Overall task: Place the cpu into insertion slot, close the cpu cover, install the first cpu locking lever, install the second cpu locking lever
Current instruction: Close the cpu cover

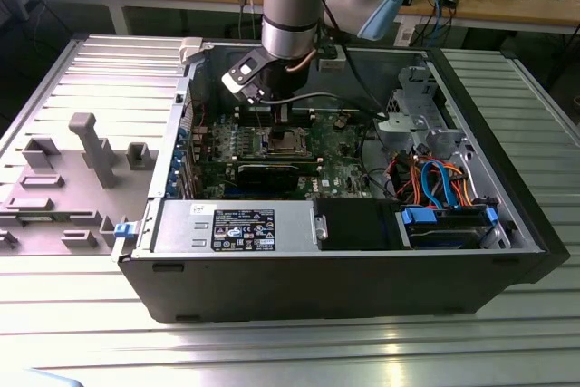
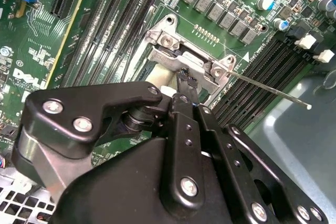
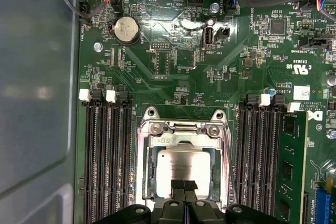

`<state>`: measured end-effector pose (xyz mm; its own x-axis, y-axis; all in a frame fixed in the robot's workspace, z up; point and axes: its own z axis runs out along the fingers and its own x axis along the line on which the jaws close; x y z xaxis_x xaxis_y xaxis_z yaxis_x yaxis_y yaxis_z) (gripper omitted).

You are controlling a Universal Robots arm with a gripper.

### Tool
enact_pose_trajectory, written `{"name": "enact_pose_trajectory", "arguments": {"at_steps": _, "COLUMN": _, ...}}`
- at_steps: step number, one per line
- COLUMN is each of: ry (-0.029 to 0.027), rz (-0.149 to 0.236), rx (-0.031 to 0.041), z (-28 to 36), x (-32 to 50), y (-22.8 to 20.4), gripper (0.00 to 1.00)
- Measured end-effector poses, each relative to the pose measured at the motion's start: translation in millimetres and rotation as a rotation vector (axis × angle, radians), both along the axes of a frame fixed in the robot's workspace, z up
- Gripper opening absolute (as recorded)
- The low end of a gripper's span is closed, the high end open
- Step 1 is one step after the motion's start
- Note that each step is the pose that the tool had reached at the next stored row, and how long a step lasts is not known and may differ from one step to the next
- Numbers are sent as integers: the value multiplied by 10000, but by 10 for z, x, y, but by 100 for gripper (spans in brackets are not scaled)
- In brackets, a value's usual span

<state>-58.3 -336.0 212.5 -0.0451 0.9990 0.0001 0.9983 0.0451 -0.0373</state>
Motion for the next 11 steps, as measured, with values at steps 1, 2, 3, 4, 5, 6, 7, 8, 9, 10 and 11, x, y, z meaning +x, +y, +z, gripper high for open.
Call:
{"name": "enact_pose_trajectory", "arguments": {"at_steps": 1, "ry": -1, "rz": 1, "rx": 1, "z": -4, "x": -7, "y": 0, "gripper": 11}}
{"name": "enact_pose_trajectory", "arguments": {"at_steps": 2, "ry": 0, "rz": 1, "rx": 2, "z": -15, "x": -27, "y": 0, "gripper": 11}}
{"name": "enact_pose_trajectory", "arguments": {"at_steps": 3, "ry": -1, "rz": 0, "rx": 2, "z": -23, "x": -38, "y": 1, "gripper": 11}}
{"name": "enact_pose_trajectory", "arguments": {"at_steps": 4, "ry": 0, "rz": 1, "rx": 1, "z": -28, "x": -43, "y": 0, "gripper": 11}}
{"name": "enact_pose_trajectory", "arguments": {"at_steps": 5, "ry": 0, "rz": 0, "rx": 2, "z": -33, "x": -46, "y": 1, "gripper": 11}}
{"name": "enact_pose_trajectory", "arguments": {"at_steps": 6, "ry": -1, "rz": 1, "rx": 2, "z": -39, "x": -48, "y": 1, "gripper": 11}}
{"name": "enact_pose_trajectory", "arguments": {"at_steps": 7, "ry": -1, "rz": 2, "rx": 2, "z": -43, "x": -50, "y": 1, "gripper": 11}}
{"name": "enact_pose_trajectory", "arguments": {"at_steps": 8, "ry": 0, "rz": 2, "rx": 2, "z": -50, "x": -52, "y": 0, "gripper": 11}}
{"name": "enact_pose_trajectory", "arguments": {"at_steps": 9, "ry": -1, "rz": 1, "rx": 2, "z": -56, "x": -53, "y": 1, "gripper": 11}}
{"name": "enact_pose_trajectory", "arguments": {"at_steps": 10, "ry": 0, "rz": 1, "rx": 1, "z": -61, "x": -54, "y": 0, "gripper": 11}}
{"name": "enact_pose_trajectory", "arguments": {"at_steps": 11, "ry": 1, "rz": 1, "rx": -1, "z": -63, "x": -54, "y": 0, "gripper": 11}}
